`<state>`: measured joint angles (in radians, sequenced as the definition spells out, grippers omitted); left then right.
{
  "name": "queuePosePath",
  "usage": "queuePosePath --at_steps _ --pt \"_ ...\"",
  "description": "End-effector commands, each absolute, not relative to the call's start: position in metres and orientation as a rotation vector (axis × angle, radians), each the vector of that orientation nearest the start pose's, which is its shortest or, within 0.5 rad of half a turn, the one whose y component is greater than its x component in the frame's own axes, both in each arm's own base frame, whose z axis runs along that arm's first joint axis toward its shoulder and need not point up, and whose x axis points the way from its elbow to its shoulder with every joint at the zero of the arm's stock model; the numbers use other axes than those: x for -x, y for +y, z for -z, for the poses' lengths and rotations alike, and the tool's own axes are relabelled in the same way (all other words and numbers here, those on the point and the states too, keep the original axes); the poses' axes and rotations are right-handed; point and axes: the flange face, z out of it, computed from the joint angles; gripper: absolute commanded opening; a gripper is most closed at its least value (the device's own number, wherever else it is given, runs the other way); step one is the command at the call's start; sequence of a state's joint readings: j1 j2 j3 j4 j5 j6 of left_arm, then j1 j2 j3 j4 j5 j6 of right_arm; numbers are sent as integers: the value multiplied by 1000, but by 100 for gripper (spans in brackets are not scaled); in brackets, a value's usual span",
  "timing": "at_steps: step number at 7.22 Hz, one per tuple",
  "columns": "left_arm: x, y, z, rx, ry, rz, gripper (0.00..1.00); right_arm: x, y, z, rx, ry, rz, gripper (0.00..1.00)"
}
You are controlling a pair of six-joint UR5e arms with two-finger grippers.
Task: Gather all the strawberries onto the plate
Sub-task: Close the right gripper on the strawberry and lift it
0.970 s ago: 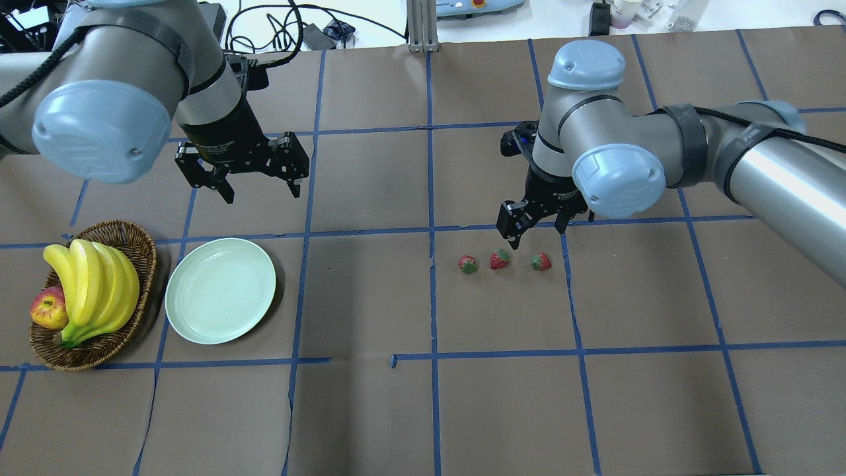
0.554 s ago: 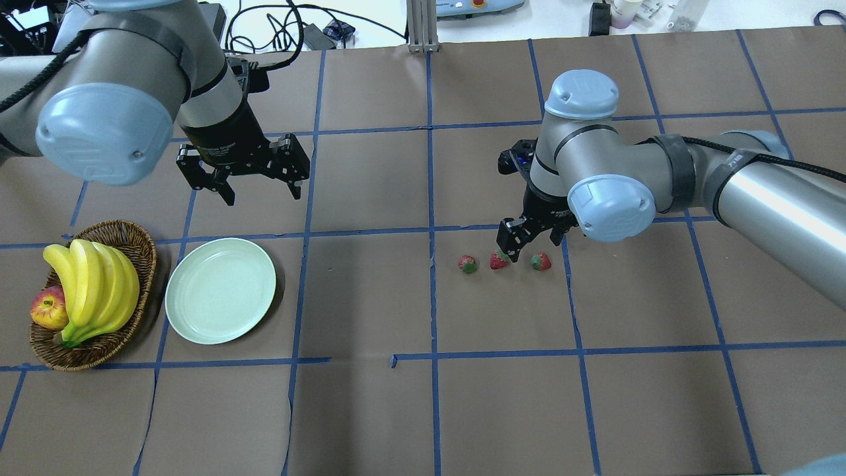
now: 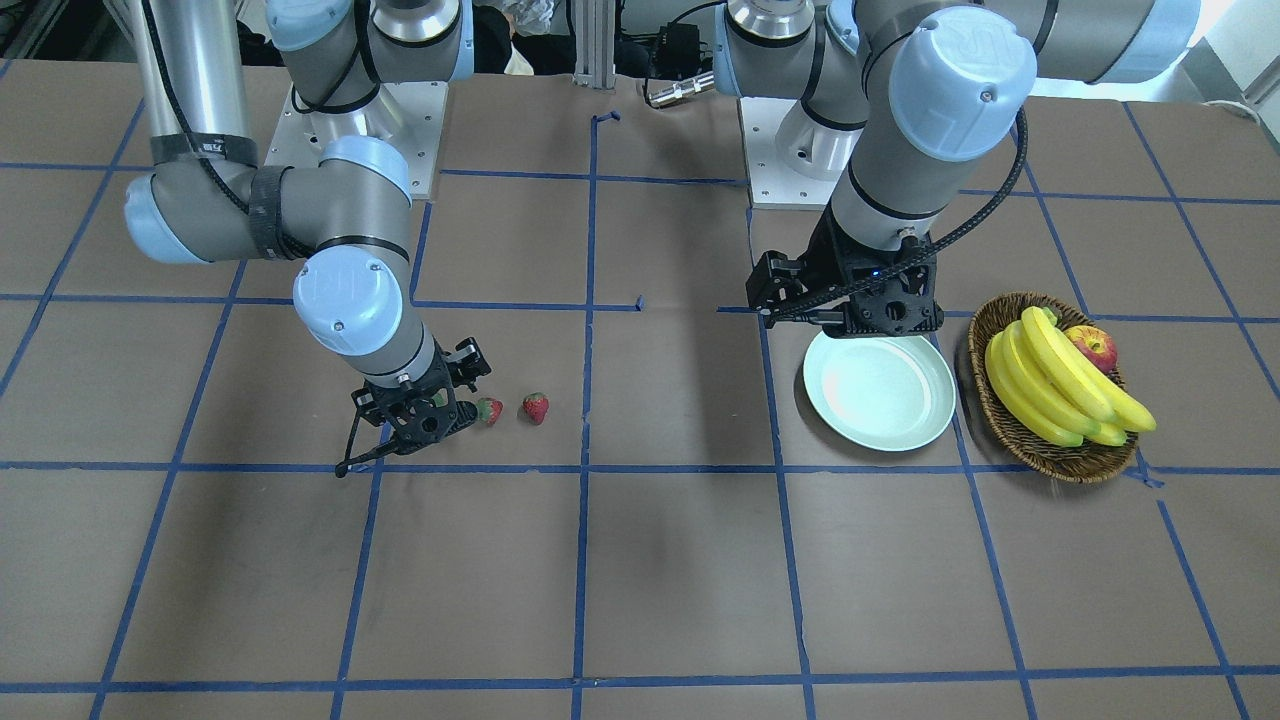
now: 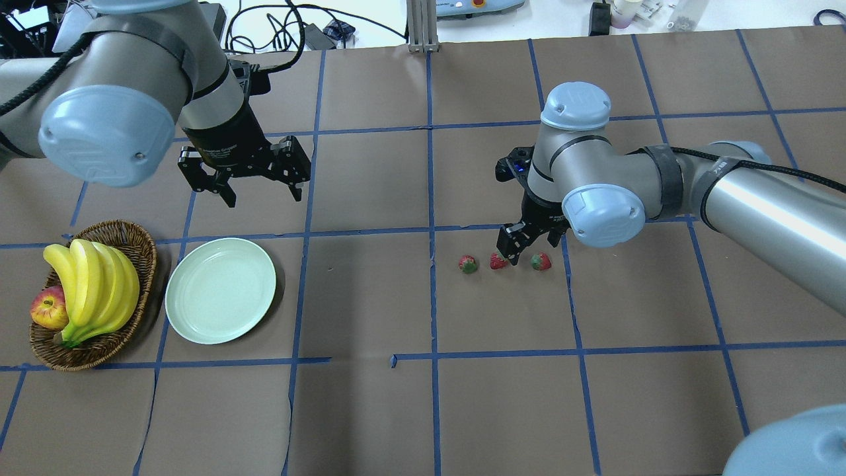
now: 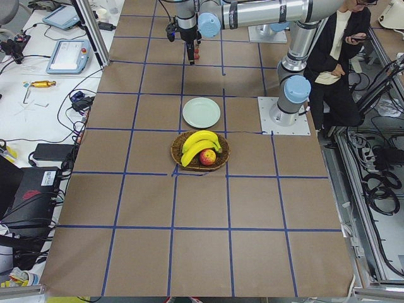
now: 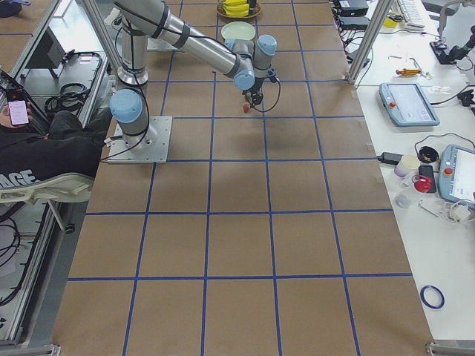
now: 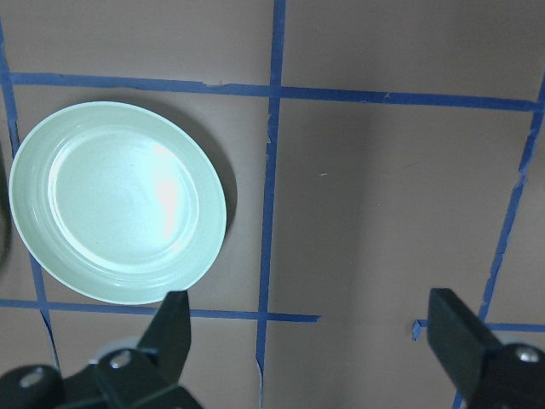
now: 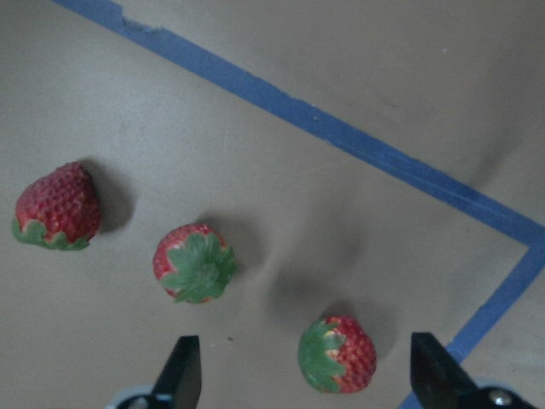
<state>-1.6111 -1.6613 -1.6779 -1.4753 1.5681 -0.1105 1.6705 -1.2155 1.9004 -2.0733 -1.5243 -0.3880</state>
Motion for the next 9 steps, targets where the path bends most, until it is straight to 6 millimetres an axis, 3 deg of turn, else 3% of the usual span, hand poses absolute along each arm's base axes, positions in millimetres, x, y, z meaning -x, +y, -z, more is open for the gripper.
queuePosePath --at_steps 1,4,5,8,9 --pt "154 -504 -397 108 3129 -168 100 -187 -518 -186 783 2981 -274 88" --pt "155 -504 -394 108 3129 -178 100 -184 -517 -178 800 2994 -307 83" --pt "155 -504 -395 108 3129 -175 100 -184 -516 -176 800 2994 -312 74" --pt "156 -504 -394 106 3131 -178 100 -183 -515 -177 799 3004 -316 2" --pt "156 -504 -394 106 3130 -180 100 -183 -516 -178 791 3009 -314 0"
